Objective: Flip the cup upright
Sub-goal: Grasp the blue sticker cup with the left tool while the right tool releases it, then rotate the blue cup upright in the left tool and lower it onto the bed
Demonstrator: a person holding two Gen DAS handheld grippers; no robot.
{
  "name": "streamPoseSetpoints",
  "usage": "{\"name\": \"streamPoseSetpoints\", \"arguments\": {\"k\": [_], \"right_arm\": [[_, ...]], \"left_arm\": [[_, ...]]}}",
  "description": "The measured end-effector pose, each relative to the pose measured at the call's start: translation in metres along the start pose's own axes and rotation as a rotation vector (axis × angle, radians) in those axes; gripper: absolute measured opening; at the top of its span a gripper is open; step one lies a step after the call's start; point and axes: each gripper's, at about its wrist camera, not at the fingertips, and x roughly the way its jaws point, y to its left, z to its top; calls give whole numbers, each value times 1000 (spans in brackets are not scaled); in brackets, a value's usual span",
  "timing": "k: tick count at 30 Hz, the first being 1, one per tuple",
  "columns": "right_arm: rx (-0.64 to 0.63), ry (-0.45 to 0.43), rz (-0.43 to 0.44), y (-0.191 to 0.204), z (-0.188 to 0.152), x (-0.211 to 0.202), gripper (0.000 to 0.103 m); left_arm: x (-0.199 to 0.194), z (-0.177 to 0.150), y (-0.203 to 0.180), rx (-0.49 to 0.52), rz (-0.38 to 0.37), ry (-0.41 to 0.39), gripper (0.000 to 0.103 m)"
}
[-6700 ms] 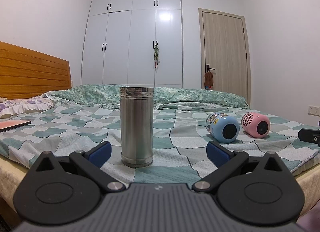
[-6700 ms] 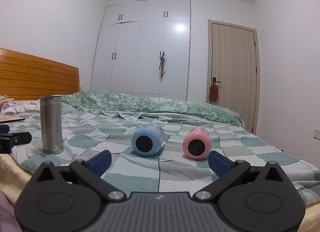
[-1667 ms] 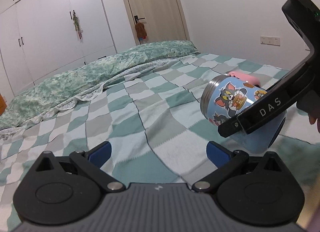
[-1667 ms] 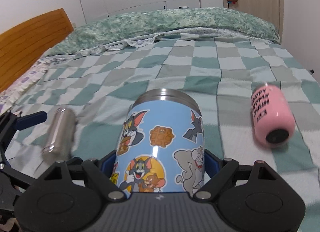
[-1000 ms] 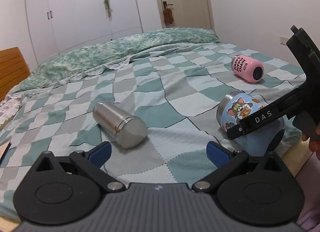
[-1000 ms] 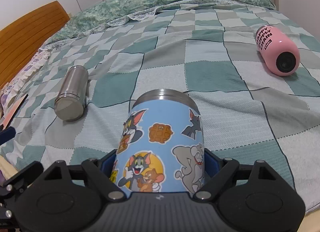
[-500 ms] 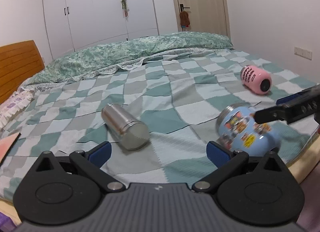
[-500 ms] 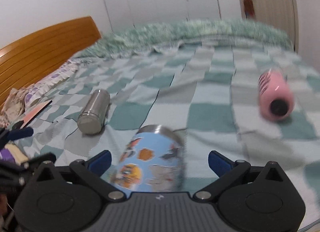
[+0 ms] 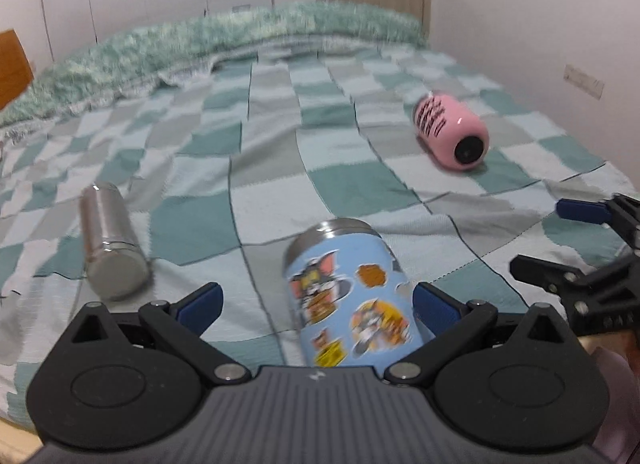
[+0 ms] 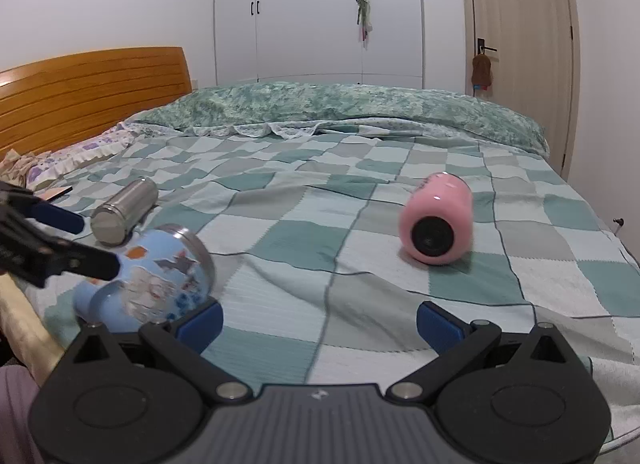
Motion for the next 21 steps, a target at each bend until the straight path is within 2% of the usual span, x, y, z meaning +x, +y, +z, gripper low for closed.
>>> {"name": "streamPoseSetpoints", "arguments": {"k": [3, 6, 10, 12, 13, 16, 21], "right_arm": [[3, -18, 6, -10, -6, 2, 103], [21, -33, 17, -16, -10, 6, 103], [47, -44, 30, -19, -14, 11, 103], [61, -53, 35, -19, -15, 12, 103], [69, -58, 37, -18, -16, 13, 103], [82, -67, 45, -18, -19, 13, 103], [90, -77, 45, -14, -24, 13, 103]], "left_arm": [[20, 12, -8, -16, 20, 85, 103], [35, 23, -15, -22, 61, 135, 103], [58, 35, -15, -90, 39, 251, 103], [72, 36, -15, -110, 34, 331, 89], [77, 35, -16, -110, 47, 354, 87], [78, 33, -11, -147, 40, 356, 87], [69, 28, -10, -156, 36, 308, 87]]}}
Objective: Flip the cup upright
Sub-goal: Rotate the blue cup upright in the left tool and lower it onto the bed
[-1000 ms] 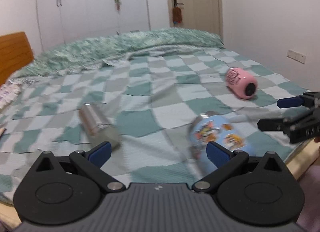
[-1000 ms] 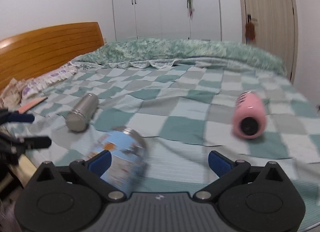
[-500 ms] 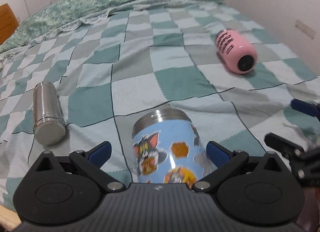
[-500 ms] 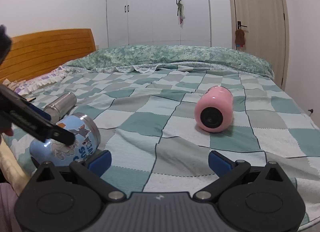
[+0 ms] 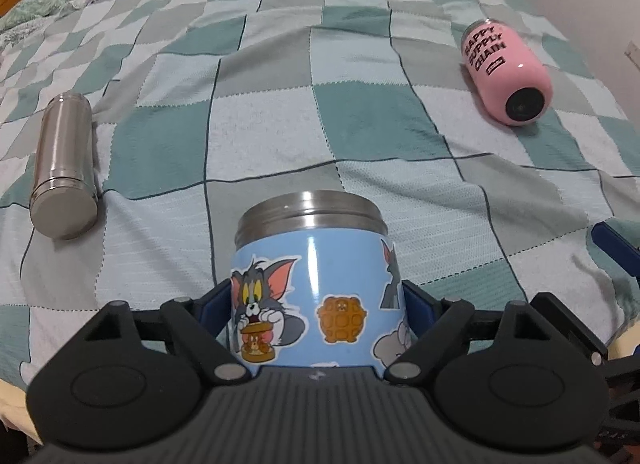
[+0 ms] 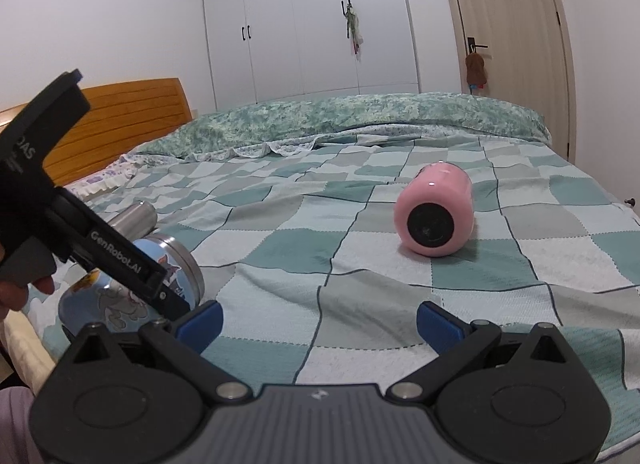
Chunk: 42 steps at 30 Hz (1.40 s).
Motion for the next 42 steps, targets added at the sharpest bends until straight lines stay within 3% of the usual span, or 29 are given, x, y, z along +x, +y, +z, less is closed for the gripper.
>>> {"name": "streamPoseSetpoints", "arguments": {"k": [5, 13, 17, 21, 25, 29, 31, 36, 37, 38, 42], "right_arm": [[-2, -75, -19, 4, -7, -10, 103], [-24, -209, -57, 13, -20, -23, 103], [-39, -247, -80, 17, -22, -24, 103], [-56, -268, -101, 20, -24, -25, 103], [-63, -266, -114, 22, -25, -24, 103], [-74, -272, -118, 25, -26, -24, 103], [-79, -274, -122, 25, -27, -25, 103], [-83, -285, -128, 26, -28, -28, 103], [-84, -287, -129, 27, -28, -28, 103], [-85, -290, -131, 27, -28, -28, 103], [-84, -304, -139, 29, -30, -33, 103]], "left_arm": [[-18, -13, 10, -15, -44, -88, 86], [-66, -43, 31, -10, -91, -314, 85], [-76, -45, 44, -17, -76, -440, 85], [-76, -43, 53, -14, 2, -556, 85], [-50, -32, 61, -11, 78, -544, 85], [-10, -29, 68, -9, 71, -505, 85], [-5, -27, 71, -35, 64, -470, 85], [-7, -30, 72, -10, 63, -486, 87], [-11, -35, 73, -14, 60, -508, 90], [-19, -39, 74, -24, 58, -539, 102], [-59, -70, 82, -72, 7, -694, 103]]}}
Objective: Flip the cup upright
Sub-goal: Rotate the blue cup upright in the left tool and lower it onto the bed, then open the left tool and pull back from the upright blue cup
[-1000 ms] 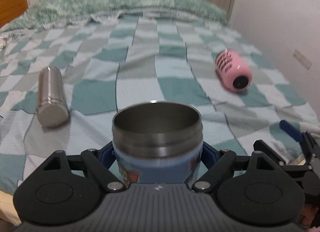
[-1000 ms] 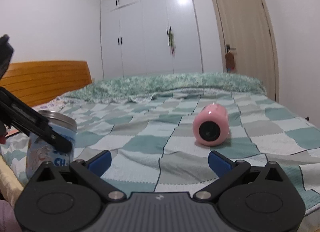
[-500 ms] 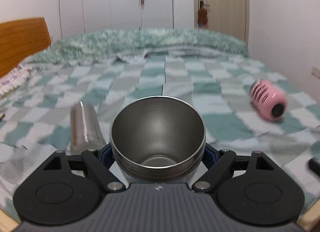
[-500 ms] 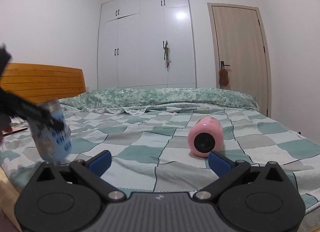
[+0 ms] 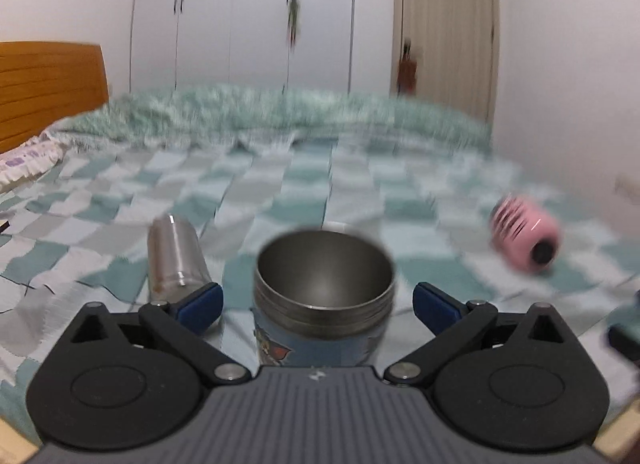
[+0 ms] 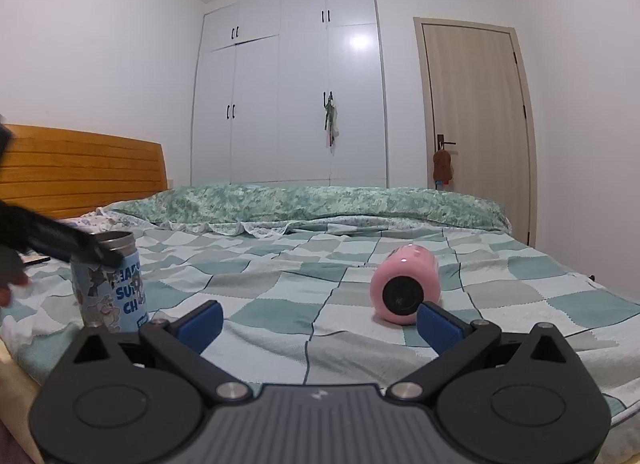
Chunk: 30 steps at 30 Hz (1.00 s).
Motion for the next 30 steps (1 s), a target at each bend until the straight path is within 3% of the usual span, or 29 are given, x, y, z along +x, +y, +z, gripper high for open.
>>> {"name": "streamPoseSetpoints", "arguments": {"k": [3, 9, 15, 20, 30], "right_arm": [[10, -10, 1, 3, 0, -8, 103], [-6, -41, 29, 18, 1, -34, 103], [-34, -48, 36, 30, 1, -55, 103], [-33, -58, 18, 30, -1, -64, 103], [-43, -55, -5, 30, -2, -62, 103]], "left_arm": [[-40, -6, 8, -28, -16, -98, 103], [-99, -46, 8, 10, 46, -261, 103], [-103, -78, -5, 46, 36, -268, 103], [-95, -102, -13, 65, 76, -270, 103], [-99, -107, -12, 58, 57, -289, 103]]}}
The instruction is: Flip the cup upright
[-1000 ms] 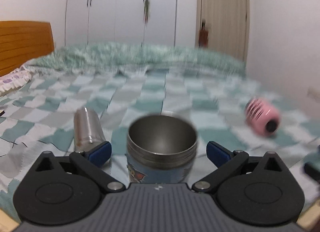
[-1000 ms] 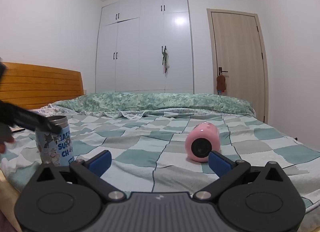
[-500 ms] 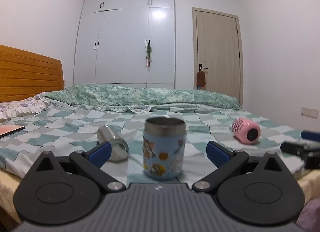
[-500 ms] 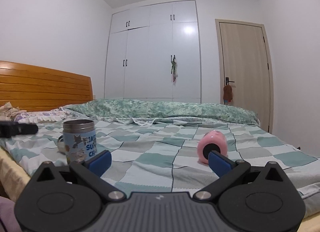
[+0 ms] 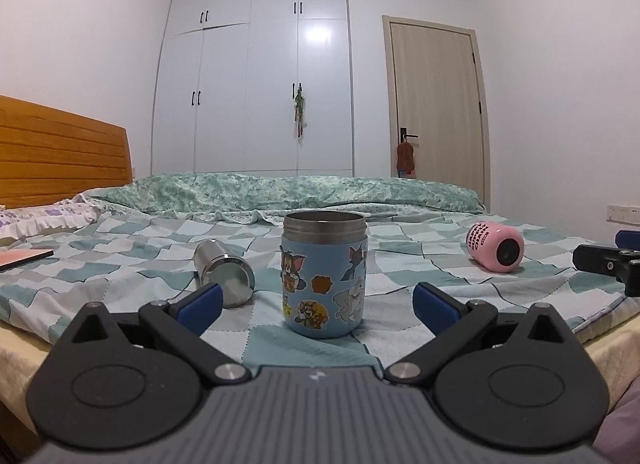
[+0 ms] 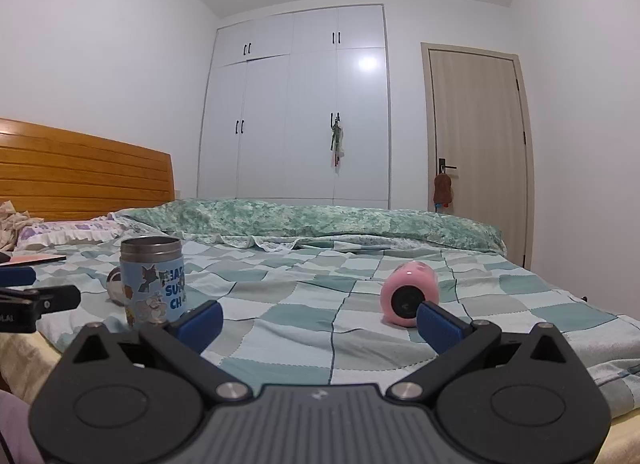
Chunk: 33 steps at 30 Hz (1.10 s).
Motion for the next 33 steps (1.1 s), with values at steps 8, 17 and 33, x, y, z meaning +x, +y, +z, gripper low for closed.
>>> {"name": "streamPoseSetpoints", "arguments": {"k": [8, 17, 33], "right_arm": [[-3, 0, -1, 1, 0, 0, 103], [-5, 1, -2, 1, -2, 1, 103], [-5, -4, -4, 2, -2, 0, 103]], "left_arm": [[0, -1, 0, 1, -3, 3, 103], [1, -1, 0, 1, -3, 4, 103], [-1, -1, -1, -1, -6, -1, 103]]}}
